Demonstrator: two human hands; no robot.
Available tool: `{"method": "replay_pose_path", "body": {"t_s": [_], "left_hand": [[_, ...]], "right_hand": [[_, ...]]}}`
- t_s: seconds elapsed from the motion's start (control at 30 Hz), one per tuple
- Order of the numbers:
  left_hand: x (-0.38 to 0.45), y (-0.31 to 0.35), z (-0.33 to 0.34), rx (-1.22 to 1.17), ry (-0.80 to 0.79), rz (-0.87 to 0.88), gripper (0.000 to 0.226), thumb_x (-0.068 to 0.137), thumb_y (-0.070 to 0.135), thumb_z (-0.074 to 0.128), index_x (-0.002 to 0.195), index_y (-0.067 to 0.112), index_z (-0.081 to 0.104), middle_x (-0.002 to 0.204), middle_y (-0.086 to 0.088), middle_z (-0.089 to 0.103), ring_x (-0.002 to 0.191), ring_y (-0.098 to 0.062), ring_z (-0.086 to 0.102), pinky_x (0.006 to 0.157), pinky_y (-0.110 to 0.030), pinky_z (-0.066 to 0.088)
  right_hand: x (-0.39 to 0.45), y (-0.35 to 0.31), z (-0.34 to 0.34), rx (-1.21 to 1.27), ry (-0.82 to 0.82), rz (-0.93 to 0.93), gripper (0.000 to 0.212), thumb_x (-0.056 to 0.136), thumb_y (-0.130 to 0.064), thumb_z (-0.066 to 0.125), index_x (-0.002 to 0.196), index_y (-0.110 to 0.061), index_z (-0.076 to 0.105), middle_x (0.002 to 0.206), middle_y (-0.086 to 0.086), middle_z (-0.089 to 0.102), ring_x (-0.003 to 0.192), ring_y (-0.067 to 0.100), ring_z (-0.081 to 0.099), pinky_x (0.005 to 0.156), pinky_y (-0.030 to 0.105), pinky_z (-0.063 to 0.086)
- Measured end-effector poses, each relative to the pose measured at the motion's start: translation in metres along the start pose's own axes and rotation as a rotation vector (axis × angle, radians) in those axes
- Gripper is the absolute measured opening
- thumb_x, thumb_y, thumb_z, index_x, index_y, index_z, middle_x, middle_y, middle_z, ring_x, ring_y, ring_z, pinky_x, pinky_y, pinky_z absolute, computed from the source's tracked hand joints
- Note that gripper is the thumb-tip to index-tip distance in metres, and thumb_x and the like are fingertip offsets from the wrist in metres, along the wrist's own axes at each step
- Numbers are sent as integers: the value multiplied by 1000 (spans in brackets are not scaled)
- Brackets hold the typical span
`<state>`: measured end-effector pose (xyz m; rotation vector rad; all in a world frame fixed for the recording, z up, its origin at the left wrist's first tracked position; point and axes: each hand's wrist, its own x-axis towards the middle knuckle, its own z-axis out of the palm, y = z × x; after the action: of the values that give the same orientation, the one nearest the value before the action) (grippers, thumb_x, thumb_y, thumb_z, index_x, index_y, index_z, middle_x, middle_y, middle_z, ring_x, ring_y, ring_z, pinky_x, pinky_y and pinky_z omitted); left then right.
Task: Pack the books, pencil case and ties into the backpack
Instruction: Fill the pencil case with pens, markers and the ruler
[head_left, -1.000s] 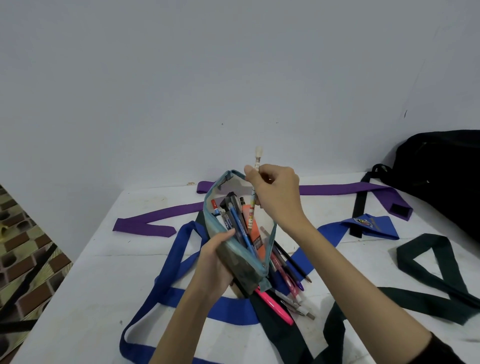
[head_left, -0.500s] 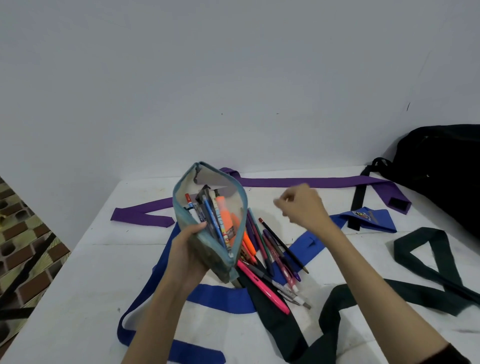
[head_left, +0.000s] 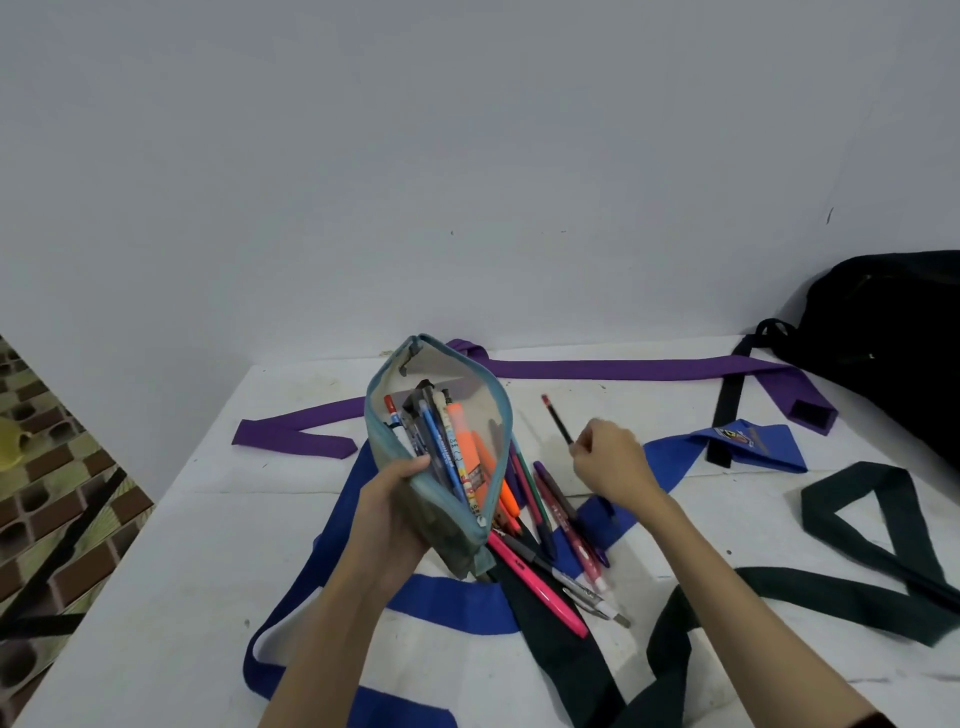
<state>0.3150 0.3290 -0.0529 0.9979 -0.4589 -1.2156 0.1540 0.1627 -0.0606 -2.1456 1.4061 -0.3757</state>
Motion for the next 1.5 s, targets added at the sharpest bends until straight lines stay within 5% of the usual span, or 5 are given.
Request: {"method": "replay_pose_path", "body": {"t_s": [0.23,0.63,0.8,1.0,1.5], "left_hand": [[2,-6,17,19,-37,-14,68,56,34,71,119,12,59,109,-17,65,101,-32,63,87,-46,52],[0,-13,38,-6,-79,-14,37,69,20,61,104,9,65,95,-11,70,89,-23,66,85,-40,50],[-1,-14,33,-37,-94,-37,41,68,23,67,108,12,69,112,-16,66,109,-33,61,98,-49,45],[1,-9,38,-59,-55,-14,42,75,42,67,108,17,70,113,-15,68,107,-31,64,99,-51,44],[16,15,30,37,-137,-52,51,45,8,70,93,2,53,78,-11,61,76,-27,63,65,-34,54]], "right_hand": [[-41,-79,-73,926,456,-286,16,91,-6,57,79,-17,55,71,3,60,54,11,62,57,23,53],[-58,-83,-32,55,-57,-387,15,84,-24,65,79,-11,70,69,-2,63,66,10,58,63,24,49],[-55,-73,-43,329,525,-344,14,86,-29,63,89,-15,61,79,-6,57,68,9,50,64,29,39],[-29,-50,-50,327,-14,-206,25,95,-25,50,76,-13,61,67,2,65,48,18,60,51,22,45],[-19,-69,-36,606,189,-383,28,97,-13,49,77,-1,66,76,3,70,59,17,68,57,23,50]]}}
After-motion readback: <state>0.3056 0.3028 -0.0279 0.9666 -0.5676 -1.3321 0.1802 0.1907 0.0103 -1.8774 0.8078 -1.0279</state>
